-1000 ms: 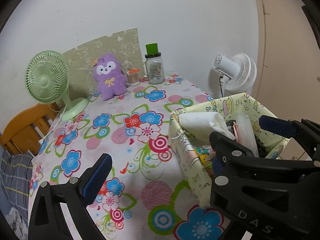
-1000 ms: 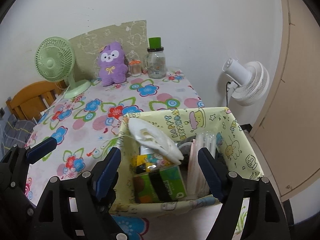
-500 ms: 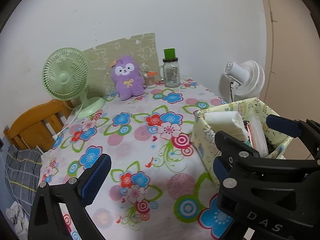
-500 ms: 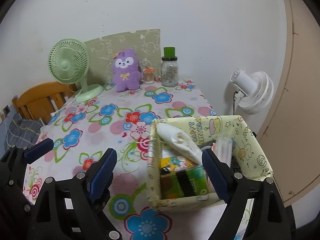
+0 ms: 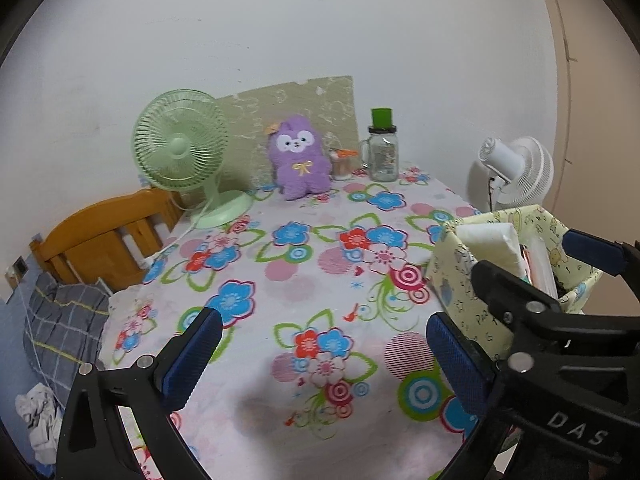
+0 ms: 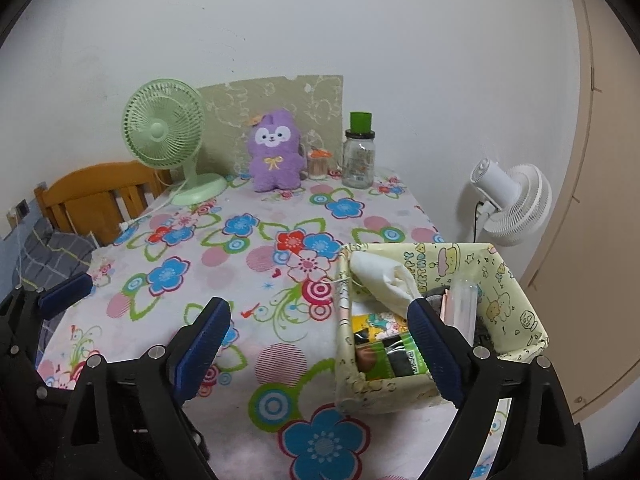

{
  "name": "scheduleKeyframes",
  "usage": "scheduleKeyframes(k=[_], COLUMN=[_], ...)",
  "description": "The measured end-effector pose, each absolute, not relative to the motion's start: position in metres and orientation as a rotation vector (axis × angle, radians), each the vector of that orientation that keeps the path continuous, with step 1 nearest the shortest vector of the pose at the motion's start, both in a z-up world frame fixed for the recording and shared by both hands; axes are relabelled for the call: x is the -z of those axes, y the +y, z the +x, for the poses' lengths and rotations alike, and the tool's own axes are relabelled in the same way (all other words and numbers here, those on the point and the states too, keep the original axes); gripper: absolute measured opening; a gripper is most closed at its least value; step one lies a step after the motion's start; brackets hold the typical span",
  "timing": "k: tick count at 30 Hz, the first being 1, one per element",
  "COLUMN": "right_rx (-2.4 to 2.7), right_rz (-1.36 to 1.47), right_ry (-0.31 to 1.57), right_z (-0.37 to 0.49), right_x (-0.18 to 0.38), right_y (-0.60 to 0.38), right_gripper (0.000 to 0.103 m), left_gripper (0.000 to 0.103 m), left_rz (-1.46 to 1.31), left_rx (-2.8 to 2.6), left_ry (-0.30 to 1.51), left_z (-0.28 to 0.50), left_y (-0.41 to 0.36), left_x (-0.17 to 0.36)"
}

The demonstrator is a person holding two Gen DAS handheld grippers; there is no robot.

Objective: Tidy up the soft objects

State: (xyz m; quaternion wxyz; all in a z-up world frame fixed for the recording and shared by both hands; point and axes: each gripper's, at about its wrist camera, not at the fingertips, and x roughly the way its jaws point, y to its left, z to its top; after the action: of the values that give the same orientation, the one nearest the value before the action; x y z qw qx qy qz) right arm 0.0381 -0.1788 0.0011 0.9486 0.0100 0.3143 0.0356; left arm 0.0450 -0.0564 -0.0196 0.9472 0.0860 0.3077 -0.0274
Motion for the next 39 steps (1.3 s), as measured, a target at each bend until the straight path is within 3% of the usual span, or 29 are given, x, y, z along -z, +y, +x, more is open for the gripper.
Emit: scheduleKeyframes(k=[19,39], right_rx=[-0.08,-0.051], right_rz=[0.004,0.04], right_ry=[0.525,0.482], right_z=[-0.007,-0.015], right_x=[-0.026,-0.03], right_y=[-0.175,-0.194], right_gripper=[0.097,0.099], left_gripper=[0.103,0.103], left_rz=[0.095,0.01], left_rx=[-0.051,-0.013], left_ry=[0.525,0.475], left_z=[0.0,-0.011], left_y=[-0.008,-0.005], left_x=[-0.004,-0.021])
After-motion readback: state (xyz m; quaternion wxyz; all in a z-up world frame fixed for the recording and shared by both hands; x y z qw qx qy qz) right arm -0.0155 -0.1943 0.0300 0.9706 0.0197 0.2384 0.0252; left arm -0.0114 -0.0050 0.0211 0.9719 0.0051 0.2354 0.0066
